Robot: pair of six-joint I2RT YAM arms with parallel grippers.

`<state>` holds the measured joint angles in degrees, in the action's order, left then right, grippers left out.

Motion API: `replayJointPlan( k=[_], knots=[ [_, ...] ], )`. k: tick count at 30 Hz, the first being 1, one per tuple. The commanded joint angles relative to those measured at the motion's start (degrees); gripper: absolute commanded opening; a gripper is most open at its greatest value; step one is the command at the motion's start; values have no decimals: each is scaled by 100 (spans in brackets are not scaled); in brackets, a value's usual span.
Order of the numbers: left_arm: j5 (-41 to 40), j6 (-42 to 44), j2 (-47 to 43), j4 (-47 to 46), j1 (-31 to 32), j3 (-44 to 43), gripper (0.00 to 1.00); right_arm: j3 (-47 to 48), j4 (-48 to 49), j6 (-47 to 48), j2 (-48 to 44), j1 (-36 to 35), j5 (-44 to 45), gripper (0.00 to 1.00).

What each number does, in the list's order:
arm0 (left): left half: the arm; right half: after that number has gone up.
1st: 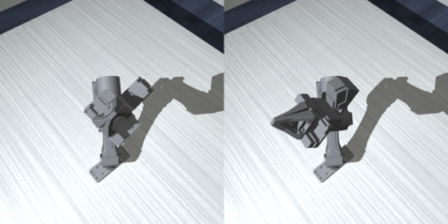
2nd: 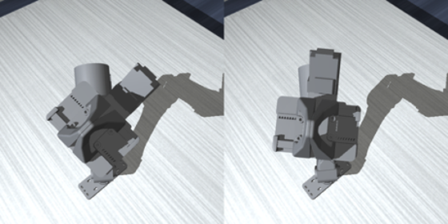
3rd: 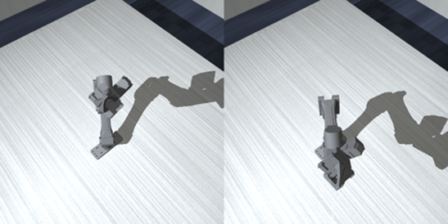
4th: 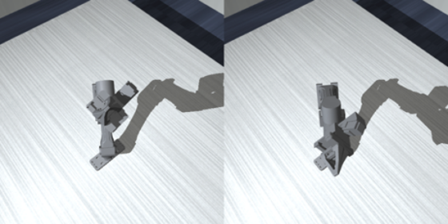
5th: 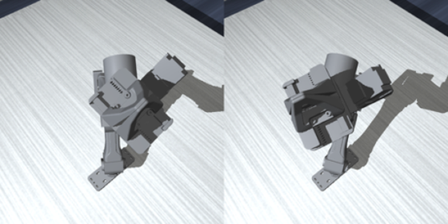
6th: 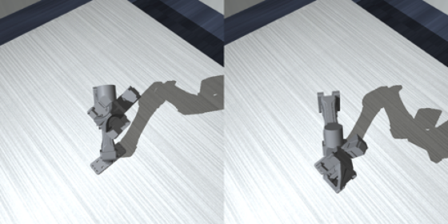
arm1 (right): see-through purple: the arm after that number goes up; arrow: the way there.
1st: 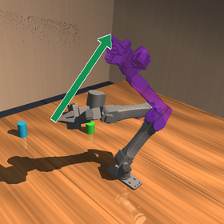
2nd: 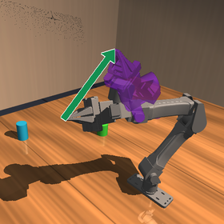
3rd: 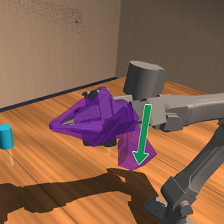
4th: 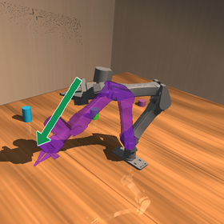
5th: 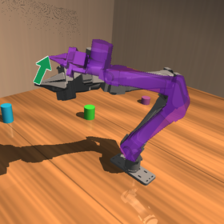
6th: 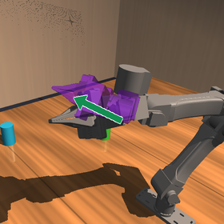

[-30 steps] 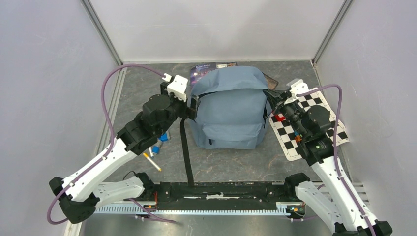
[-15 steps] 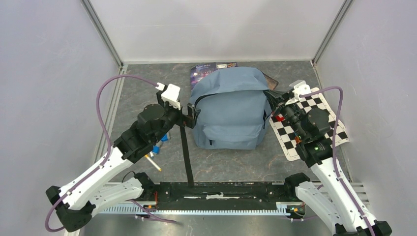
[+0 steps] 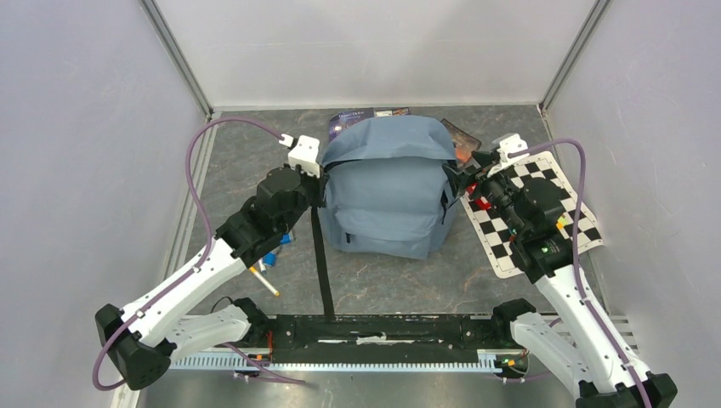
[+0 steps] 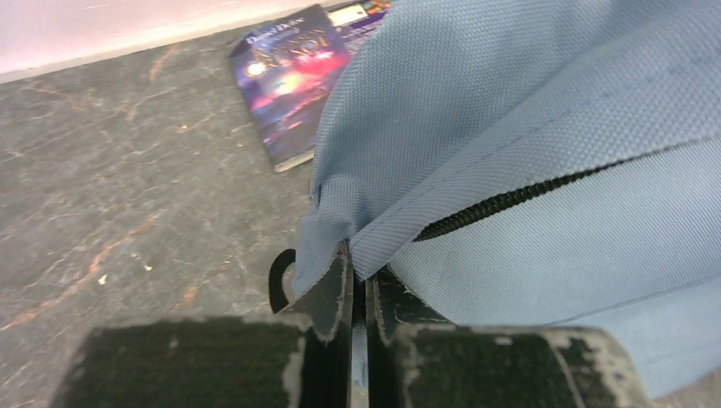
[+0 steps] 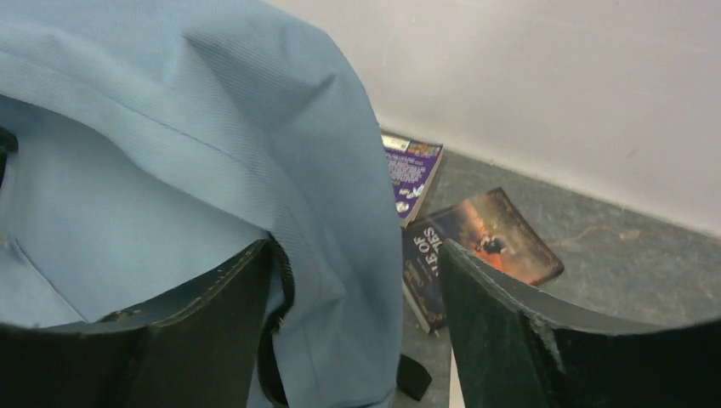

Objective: Pack the student bag
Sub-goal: Adjust the student bag at the center of the board.

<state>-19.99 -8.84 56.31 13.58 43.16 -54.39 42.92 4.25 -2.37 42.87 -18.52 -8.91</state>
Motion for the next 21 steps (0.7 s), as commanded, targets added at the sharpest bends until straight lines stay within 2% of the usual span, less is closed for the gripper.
replayJointPlan(
  k=[1, 6, 13, 17, 21],
  knots=[
    [-601, 328, -17, -133, -436, -357, 2, 309, -1035, -241, 2, 8, 377, 82],
    [-825, 237, -83, 109, -852, -326, 2, 105, -1818, -565, -229, 7, -92, 86],
    [-423, 15, -165, 133, -974, -154, 2, -705, -2183, -855, -1008, 7, -1014, 87],
    [-284, -6, -261, 114, -976, -139, 2, -1153, -2094, -898, -1182, 7, -1028, 81],
    [12, 20, -479, -115, -976, 88, 2, -1636, -1337, -1066, -1126, 9, -1165, 70]
  ],
)
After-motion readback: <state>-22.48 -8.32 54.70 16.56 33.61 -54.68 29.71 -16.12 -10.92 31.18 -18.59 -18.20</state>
